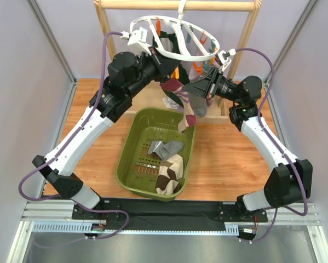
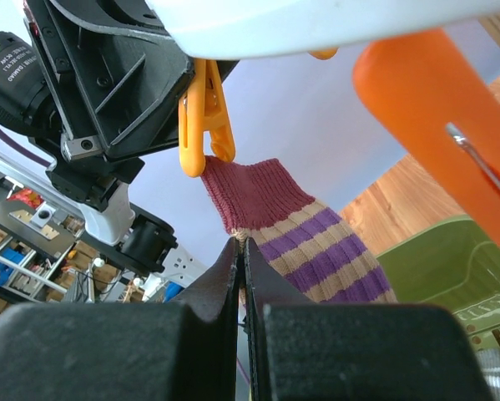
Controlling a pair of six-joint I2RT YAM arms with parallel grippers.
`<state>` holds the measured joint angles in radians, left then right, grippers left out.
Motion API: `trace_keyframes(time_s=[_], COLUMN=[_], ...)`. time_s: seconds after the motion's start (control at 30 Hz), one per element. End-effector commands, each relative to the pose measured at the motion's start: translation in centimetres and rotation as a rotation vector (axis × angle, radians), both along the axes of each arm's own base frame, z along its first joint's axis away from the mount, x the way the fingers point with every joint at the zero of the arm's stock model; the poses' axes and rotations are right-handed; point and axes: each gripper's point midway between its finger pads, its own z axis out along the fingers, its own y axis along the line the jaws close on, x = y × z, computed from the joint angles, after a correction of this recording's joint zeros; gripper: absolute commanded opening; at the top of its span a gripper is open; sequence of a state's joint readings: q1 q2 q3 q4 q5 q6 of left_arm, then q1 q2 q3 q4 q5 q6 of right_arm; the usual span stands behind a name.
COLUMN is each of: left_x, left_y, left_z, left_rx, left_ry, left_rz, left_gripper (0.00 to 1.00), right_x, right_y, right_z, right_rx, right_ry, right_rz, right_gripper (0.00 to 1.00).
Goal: Clip the socks to the hanger
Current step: Clamp the sock onto the hanger.
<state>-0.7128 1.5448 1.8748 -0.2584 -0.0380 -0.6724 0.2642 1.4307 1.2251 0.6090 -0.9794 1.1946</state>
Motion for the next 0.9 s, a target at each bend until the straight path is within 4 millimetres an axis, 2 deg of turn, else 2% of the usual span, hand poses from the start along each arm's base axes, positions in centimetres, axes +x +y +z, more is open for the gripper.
trace_keyframes(time_s=[0.0, 0.6, 0.87], left_x=[-2.0, -2.3, -2.1], left_y=[0.9, 0.7, 0.4], left_z=[2.8, 2.8, 2.6], left_rx=[-0.058, -0.075, -0.072], left_ry=[-0.043, -0.045, -0.040], left_rz=[-0.034, -0.070, -0.077], left_gripper=[0.00, 0.00, 0.00], right_x=[-1.0, 1.1, 0.7], right_y=[-0.5, -0.5, -0.6], right_z=[1.5, 1.4, 3.1], right_rx=[0.028, 0.068, 0.099], right_ry=[-0.044, -0.008, -0.016], right_rz=[0.008, 0.008, 0.026], right_gripper=[0.00, 0.00, 0.00])
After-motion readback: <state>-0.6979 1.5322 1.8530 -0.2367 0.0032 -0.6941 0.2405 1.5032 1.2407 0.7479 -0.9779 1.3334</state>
